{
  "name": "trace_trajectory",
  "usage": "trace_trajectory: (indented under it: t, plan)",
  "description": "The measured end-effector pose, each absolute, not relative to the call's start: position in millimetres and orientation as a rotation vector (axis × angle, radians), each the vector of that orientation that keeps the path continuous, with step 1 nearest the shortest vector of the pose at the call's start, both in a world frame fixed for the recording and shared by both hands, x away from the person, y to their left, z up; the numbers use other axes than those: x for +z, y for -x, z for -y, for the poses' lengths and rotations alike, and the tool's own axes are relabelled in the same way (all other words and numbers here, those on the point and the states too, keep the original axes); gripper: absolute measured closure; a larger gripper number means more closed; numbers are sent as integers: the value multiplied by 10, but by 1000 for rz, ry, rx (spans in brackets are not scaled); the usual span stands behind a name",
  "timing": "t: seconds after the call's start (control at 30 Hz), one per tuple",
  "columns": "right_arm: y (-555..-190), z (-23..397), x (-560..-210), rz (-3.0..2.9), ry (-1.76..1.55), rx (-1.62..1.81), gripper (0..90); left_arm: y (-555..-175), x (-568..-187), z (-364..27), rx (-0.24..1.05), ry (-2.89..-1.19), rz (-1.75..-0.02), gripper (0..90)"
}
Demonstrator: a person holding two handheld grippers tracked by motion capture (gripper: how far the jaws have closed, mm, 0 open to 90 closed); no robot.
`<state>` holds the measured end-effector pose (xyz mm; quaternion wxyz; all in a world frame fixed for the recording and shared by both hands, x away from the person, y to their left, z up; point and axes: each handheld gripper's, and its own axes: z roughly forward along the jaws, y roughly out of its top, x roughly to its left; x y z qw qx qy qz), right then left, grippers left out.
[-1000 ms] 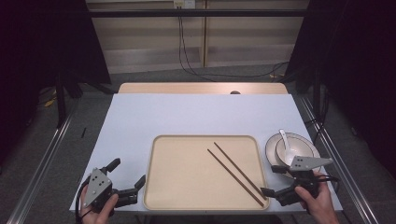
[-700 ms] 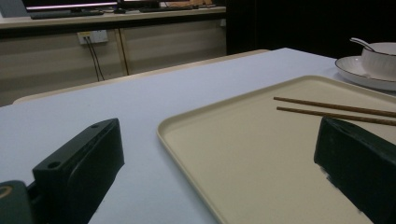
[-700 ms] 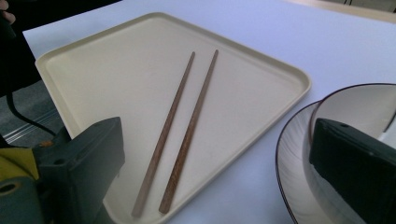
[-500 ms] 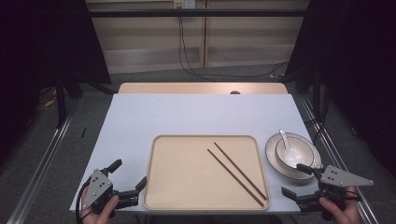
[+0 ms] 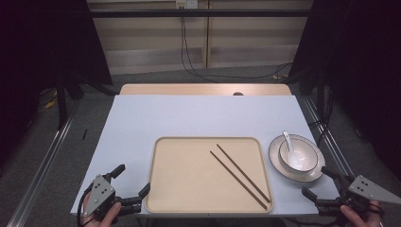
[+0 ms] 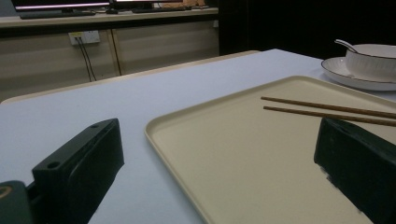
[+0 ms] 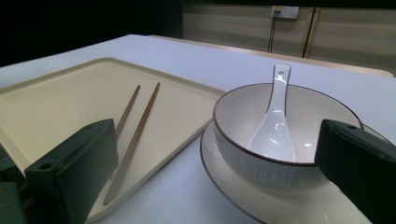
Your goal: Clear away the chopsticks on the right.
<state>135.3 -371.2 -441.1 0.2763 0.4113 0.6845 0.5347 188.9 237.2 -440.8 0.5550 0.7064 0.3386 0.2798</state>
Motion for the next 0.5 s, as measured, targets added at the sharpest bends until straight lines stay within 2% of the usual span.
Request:
trace_trajectory:
  t: [0.5]
  plan:
    - [-1336,3782,-4480,-1771,-1138,1428,0,-1943,-4420,-2420,644,-1658,-796,15]
